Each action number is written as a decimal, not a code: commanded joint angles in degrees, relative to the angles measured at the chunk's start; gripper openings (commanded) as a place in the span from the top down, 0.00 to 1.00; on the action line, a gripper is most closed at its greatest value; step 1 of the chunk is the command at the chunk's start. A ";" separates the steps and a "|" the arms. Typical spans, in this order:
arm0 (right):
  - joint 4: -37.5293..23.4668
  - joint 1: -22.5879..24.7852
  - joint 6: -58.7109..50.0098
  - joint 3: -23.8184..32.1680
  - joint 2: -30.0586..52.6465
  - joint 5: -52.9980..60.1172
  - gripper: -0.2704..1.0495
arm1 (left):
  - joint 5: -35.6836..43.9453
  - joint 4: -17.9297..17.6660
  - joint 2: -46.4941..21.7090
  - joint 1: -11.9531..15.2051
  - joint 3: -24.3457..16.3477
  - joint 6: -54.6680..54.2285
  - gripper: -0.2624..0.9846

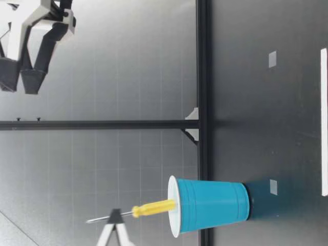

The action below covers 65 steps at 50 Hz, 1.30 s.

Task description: Pick up the screwdriver with the right arm, hand it over to the left arm then place it into the cup.

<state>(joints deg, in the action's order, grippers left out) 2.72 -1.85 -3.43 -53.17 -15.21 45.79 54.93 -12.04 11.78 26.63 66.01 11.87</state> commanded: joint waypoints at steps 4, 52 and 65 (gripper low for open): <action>0.09 -0.26 0.00 0.62 -0.88 0.62 0.23 | 0.09 -0.18 -1.23 0.35 -1.14 -0.18 0.72; 0.09 -0.26 0.44 -0.18 -1.32 -0.09 0.23 | -6.42 6.86 9.67 -12.66 -1.41 -9.58 0.31; 0.09 -0.26 0.62 -0.53 -0.97 -0.53 0.23 | -12.39 6.94 14.06 -22.24 -2.81 -9.67 0.31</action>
<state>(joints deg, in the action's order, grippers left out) 2.81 -1.85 -2.99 -54.23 -15.21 45.09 43.07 -5.19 24.70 5.63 64.95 2.20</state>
